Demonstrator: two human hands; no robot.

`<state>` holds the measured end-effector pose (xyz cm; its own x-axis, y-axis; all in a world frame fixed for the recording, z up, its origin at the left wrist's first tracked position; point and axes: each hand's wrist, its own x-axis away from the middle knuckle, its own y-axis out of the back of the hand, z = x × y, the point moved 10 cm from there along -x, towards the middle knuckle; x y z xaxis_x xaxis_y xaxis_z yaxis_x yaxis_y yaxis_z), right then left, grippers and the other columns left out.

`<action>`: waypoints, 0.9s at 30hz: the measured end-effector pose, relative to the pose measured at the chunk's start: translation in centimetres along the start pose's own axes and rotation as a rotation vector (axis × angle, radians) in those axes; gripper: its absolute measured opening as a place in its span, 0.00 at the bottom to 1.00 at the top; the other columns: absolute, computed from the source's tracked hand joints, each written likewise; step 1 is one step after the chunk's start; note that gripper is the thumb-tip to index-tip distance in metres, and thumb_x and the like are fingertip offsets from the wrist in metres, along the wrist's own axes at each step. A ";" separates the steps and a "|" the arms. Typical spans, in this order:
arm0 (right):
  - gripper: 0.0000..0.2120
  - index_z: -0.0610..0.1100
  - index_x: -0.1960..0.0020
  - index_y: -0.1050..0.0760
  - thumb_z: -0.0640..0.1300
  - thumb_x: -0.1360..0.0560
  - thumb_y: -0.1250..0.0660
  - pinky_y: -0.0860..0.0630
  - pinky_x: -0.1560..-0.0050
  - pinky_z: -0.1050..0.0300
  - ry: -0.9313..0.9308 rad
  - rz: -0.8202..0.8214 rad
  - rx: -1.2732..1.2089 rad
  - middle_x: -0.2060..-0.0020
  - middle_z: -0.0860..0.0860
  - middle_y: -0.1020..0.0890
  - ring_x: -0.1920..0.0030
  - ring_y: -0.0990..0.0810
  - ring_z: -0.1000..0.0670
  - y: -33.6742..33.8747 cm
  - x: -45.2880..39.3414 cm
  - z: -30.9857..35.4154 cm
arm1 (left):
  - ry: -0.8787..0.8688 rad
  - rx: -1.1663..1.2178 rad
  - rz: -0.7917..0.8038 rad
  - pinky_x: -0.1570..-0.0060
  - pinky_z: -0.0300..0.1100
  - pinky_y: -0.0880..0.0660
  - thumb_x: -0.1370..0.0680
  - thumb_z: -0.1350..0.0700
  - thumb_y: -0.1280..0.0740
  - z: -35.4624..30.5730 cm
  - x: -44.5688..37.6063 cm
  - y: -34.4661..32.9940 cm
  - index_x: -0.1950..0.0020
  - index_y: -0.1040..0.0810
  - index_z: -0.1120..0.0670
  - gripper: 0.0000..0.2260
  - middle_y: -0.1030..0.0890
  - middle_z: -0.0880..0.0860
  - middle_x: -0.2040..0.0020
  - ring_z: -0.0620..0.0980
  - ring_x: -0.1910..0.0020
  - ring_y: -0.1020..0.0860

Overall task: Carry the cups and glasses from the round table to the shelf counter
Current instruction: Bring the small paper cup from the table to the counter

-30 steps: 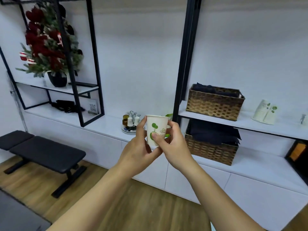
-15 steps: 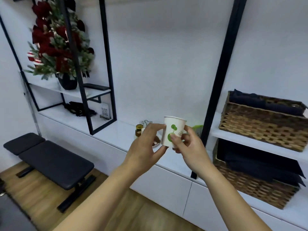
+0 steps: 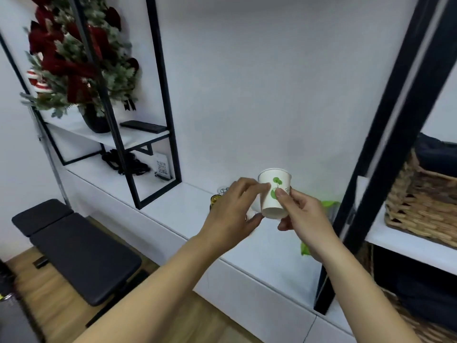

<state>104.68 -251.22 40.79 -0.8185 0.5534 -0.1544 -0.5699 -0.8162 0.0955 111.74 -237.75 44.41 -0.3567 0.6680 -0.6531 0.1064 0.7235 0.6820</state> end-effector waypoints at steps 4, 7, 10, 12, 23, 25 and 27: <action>0.20 0.56 0.48 0.15 0.67 0.31 0.30 0.17 0.55 0.37 -0.073 0.058 -0.083 0.67 0.47 0.19 0.72 0.25 0.48 -0.2 -7.6 -1.8 | -0.082 -0.072 0.053 0.40 0.58 0.21 0.27 0.61 0.21 4.2 -5.7 -3.0 0.30 0.21 0.58 0.26 0.25 0.53 0.24 0.58 0.26 0.25; 0.33 0.58 0.32 0.25 0.69 0.33 0.29 0.16 0.60 0.42 -0.108 0.005 -0.075 0.70 0.46 0.19 0.73 0.23 0.47 0.9 -13.2 -3.4 | -0.065 -0.077 0.104 0.34 0.58 0.24 0.25 0.58 0.21 8.3 -9.9 -5.4 0.27 0.23 0.55 0.26 0.26 0.49 0.23 0.52 0.22 0.30; 0.29 0.55 0.27 0.33 0.63 0.24 0.32 0.16 0.63 0.48 -0.122 -0.038 -0.077 0.69 0.49 0.17 0.73 0.20 0.46 1.7 -18.0 -5.1 | -0.017 -0.011 0.126 0.31 0.55 0.26 0.23 0.56 0.23 11.4 -12.4 -8.3 0.25 0.25 0.52 0.27 0.27 0.48 0.22 0.51 0.22 0.29; 0.20 0.51 0.33 0.27 0.60 0.20 0.36 0.16 0.62 0.46 -0.128 -0.034 -0.098 0.66 0.47 0.16 0.72 0.20 0.46 1.4 -20.4 -5.9 | 0.033 0.034 0.105 0.31 0.52 0.25 0.22 0.54 0.24 13.7 -13.6 -9.4 0.24 0.26 0.51 0.27 0.25 0.48 0.24 0.50 0.25 0.27; 0.10 0.49 0.41 0.26 0.53 0.16 0.40 0.17 0.62 0.50 -0.196 0.056 0.019 0.62 0.42 0.15 0.66 0.18 0.49 -2.2 -31.6 -13.1 | 0.302 0.301 0.214 0.44 0.41 0.21 0.19 0.46 0.27 28.3 -17.2 -17.0 0.27 0.31 0.38 0.23 0.26 0.34 0.32 0.36 0.33 0.25; 0.08 0.50 0.41 0.27 0.52 0.16 0.40 0.17 0.62 0.50 -0.235 0.047 0.039 0.62 0.42 0.15 0.66 0.18 0.50 -2.9 -33.7 -15.3 | 0.323 0.318 0.263 0.42 0.39 0.22 0.19 0.46 0.27 31.1 -17.7 -19.1 0.27 0.31 0.38 0.23 0.26 0.34 0.32 0.34 0.34 0.25; 0.06 0.49 0.43 0.28 0.51 0.16 0.40 0.18 0.62 0.52 -0.285 0.029 0.062 0.64 0.43 0.14 0.67 0.18 0.50 -3.4 -35.6 -17.3 | 0.348 0.336 0.326 0.39 0.38 0.24 0.19 0.48 0.27 33.7 -18.0 -21.3 0.26 0.31 0.40 0.23 0.25 0.34 0.32 0.34 0.34 0.25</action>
<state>137.03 -271.02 28.93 -0.8171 0.5615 0.1310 -0.5420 -0.8255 0.1574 147.18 -259.33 30.55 -0.5340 0.8103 -0.2414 0.5306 0.5434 0.6505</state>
